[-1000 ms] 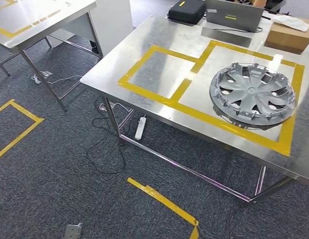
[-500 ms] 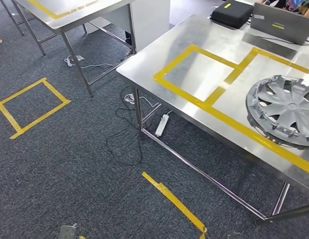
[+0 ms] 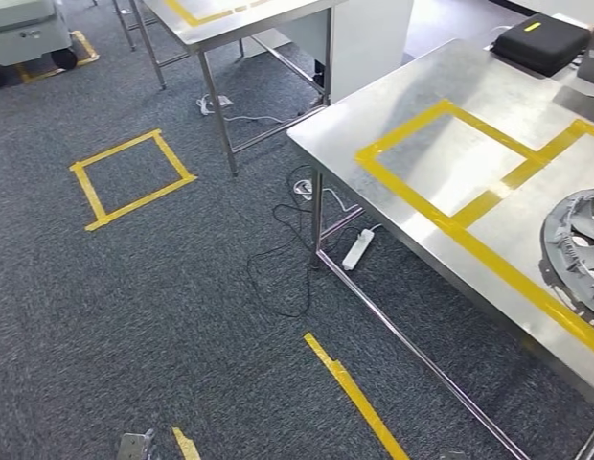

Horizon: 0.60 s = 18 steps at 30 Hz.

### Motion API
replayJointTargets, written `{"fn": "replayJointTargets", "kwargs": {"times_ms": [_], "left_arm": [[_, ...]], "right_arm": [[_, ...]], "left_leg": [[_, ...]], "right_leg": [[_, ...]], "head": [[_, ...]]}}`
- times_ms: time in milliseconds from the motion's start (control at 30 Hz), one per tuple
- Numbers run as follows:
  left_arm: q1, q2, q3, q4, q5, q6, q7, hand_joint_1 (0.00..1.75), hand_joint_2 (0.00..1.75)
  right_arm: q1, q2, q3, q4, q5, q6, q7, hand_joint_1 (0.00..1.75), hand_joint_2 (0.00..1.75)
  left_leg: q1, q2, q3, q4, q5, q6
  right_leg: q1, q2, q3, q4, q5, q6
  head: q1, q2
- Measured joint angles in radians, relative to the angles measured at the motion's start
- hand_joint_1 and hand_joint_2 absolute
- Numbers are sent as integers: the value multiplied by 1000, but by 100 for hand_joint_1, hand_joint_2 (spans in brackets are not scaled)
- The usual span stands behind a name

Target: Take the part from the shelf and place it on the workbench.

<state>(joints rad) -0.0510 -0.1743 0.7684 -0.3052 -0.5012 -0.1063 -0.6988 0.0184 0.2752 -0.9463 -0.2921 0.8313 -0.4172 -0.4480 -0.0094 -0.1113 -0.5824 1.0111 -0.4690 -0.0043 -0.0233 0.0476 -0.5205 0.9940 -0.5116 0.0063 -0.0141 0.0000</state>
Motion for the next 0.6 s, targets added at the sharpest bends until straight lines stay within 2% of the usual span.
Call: {"fn": "replayJointTargets", "kwargs": {"times_ms": [67, 100, 133, 167, 200, 233, 267, 300, 333, 367, 400, 433, 467, 500, 533, 567, 600], "left_arm": [[-4, 0, 0, 0, 0, 0, 0, 0, 0], [-6, 0, -1, 0, 0, 1, 0, 0, 0], [-7, 0, -1, 0, 0, 2, 0, 0, 0], [-6, 0, -1, 0, 0, 2, 0, 0, 0], [-4, 0, -1, 0, 0, 3, 0, 0, 0], [-3, 0, -1, 0, 0, 4, 0, 0, 0], [-2, 0, -1, 0, 1, 4, 0, 0, 0], [-4, 0, -1, 0, 1, 5, 0, 0, 0], [-6, 0, -2, 0, 2, 5, 0, 0, 0], [-8, -1, -2, 0, 2, 5, 0, 0, 0], [-8, 0, -2, 0, 2, 5, 0, 0, 0], [-7, 0, -2, 0, 2, 5, 0, 0, 0], [-4, 1, -2, 0, 3, 6, 0, 0, 0], [-3, 1, -2, -1, 3, 6, 0, 0, 0], [-3, 1, -2, -1, 4, 6, 0, 0, 0], [-5, -1, -2, -2, 4, 6, 0, 0, 0], [-8, -2, -3, -2, 4, 6, 0, 0, 0]], "right_arm": [[1, 1, -1, 1, 3, 0, 2, 0, 0], [2, 1, -2, 1, 4, 0, 4, 0, 0], [2, 0, -4, 2, 5, 0, 6, 0, 0], [2, 0, -6, 2, 6, 0, 8, 0, 0], [1, 0, -7, 2, 7, 0, 9, 0, 0], [0, 1, -8, 2, 8, 0, 9, 0, 0], [-1, 1, -8, 2, 9, 0, 9, 0, 0], [-1, 1, -8, 2, 10, 0, 9, 0, 0], [-1, 1, -8, 2, 11, 0, 9, 0, 0], [-2, 1, -8, 2, 13, 0, 10, 0, 0], [-2, 1, -8, 3, 14, 0, 10, 0, 0], [-3, 1, -8, 3, 17, 0, 11, 0, 0], [-5, 1, -9, 3, 19, 0, 11, 0, 0], [-6, 1, -9, 3, 21, 0, 11, 0, 0], [-6, 1, -9, 3, 23, 0, 11, 0, 0], [-5, 1, -9, 3, 25, 0, 11, 0, 0], [-4, 1, -10, 3, 25, 0, 11, 0, 0]], "left_leg": [[0, 67, -49, 101, -57, -11], [4, 88, -84, 172, -90, -17], [8, 98, -114, 234, -112, -21], [12, 103, -130, 267, -116, -24], [15, 105, -126, 262, -101, -25], [17, 111, -101, 218, -70, -25], [16, 126, -63, 148, -33, -22], [12, 151, -25, 79, -8, -18], [7, 171, 3, 25, 7, -13], [2, 187, 17, -5, 10, -8], [-3, 188, 18, -14, 5, -3], [-4, 177, 17, -17, 6, 3], [-3, 166, 17, -22, 9, 9], [-2, 154, 18, -26, 12, 17], [0, 142, 20, -30, 15, 24], [1, 129, 21, -32, 17, 30], [1, 116, 20, -32, 18, 34]], "right_leg": [[0, -33, 2, -3, 0, -8], [1, -50, 2, -3, -1, -10], [2, -68, 3, -2, -3, -10], [3, -83, 3, -2, -4, -10], [3, -98, 5, -2, -6, -10], [3, -111, 8, -2, -8, -8], [3, -123, 12, -2, -10, -6], [5, -134, 16, -2, -13, -2], [7, -145, 17, -1, -17, 3], [10, -155, 19, -1, -20, 8], [11, -166, 20, -1, -22, 13], [11, -177, 23, -3, -23, 18], [9, -175, 25, -1, -28, 24], [7, -156, 21, 11, -40, 27], [5, -128, 7, 43, -62, 30], [4, -92, -20, 99, -92, 31], [4, -67, -55, 169, -123, 30]], "head": [[-7, 0], [-11, 0], [-10, 0], [-11, 0], [-11, 0], [-11, 0], [-11, 0], [-11, 0], [-11, 0], [-10, 0], [-9, 0], [-9, 0], [-8, 0], [-7, 0], [-4, 0], [-1, 0], [2, 0]]}}
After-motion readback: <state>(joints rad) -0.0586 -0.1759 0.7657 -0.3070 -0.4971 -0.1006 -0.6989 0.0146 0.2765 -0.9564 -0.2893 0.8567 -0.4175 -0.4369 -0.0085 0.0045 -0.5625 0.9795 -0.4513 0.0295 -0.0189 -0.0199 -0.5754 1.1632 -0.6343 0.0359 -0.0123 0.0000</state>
